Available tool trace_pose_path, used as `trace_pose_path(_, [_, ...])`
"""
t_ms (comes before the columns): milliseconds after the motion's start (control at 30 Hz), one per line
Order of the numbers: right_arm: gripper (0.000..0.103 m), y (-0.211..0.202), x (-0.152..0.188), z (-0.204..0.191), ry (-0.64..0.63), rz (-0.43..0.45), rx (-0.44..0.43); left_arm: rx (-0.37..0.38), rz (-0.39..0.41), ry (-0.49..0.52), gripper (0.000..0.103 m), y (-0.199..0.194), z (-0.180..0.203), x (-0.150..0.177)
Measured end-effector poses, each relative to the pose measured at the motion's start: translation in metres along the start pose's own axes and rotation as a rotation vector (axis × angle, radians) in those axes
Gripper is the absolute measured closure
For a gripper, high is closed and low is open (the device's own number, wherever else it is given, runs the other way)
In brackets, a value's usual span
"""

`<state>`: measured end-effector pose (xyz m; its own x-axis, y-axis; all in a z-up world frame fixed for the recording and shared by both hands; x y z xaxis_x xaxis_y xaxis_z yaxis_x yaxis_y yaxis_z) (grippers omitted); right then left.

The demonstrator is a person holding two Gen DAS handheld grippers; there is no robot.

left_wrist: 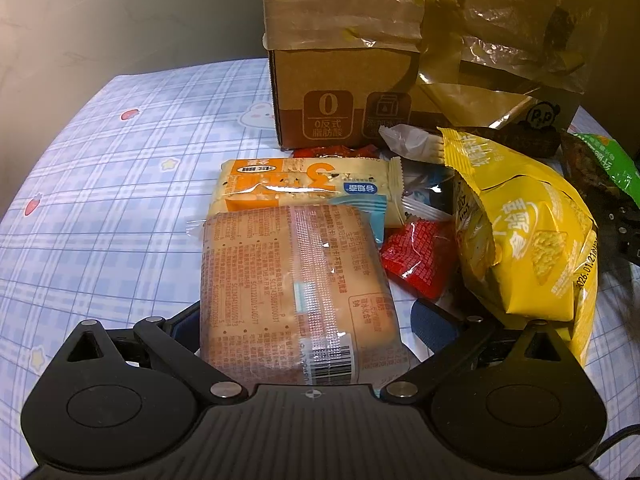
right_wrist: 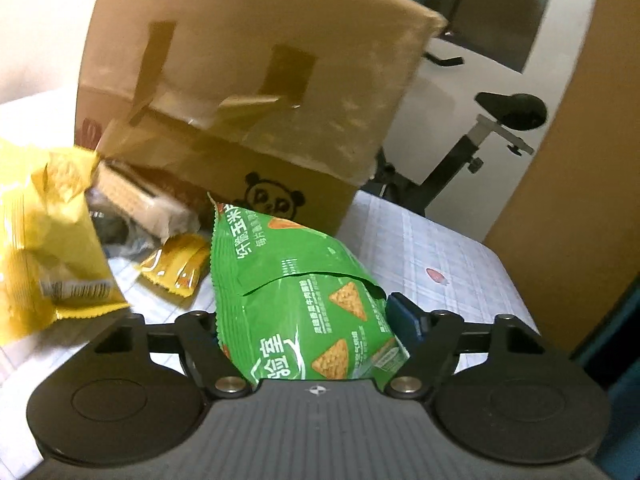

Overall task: Organize snacks
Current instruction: 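Close the left gripper on the cracker pack while the right gripper grasps the green chip bag, then lift both held snacks and carry them up over the box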

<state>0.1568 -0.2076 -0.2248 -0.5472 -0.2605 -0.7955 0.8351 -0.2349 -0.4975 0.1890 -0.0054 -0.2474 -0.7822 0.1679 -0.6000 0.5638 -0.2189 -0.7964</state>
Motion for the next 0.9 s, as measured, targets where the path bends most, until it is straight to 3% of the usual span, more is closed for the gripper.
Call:
trace_pose_path(233, [0.028, -0.011, 0.009, 0.003, 0.065, 0.074, 0.010, -0.002, 0.016, 0.001, 0.000, -0.003, 0.000, 0.002])
trace_pose_path(433, [0.028, -0.012, 0.009, 0.004, 0.074, 0.078, 0.007, -0.005, 0.066, -0.001, 0.018, -0.015, -0.002, 0.011])
trace_pose_path(900, [0.028, -0.016, 0.011, 0.004, 0.072, 0.084, -0.007, 0.002, 0.084, -0.101, 0.018, -0.029, -0.024, 0.021])
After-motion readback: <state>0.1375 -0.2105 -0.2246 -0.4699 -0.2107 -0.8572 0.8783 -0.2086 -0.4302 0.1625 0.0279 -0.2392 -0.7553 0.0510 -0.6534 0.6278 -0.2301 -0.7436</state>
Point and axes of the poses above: each gripper's, at about its wrist camera, not at the fingertips, and y roughly the way its jaws point, z to its right, x to its underside, the point moved 4 cm from there along y, roughly the way its jaws point, and after that the axes turned 6 degrees about x, right-handed, at the moved point
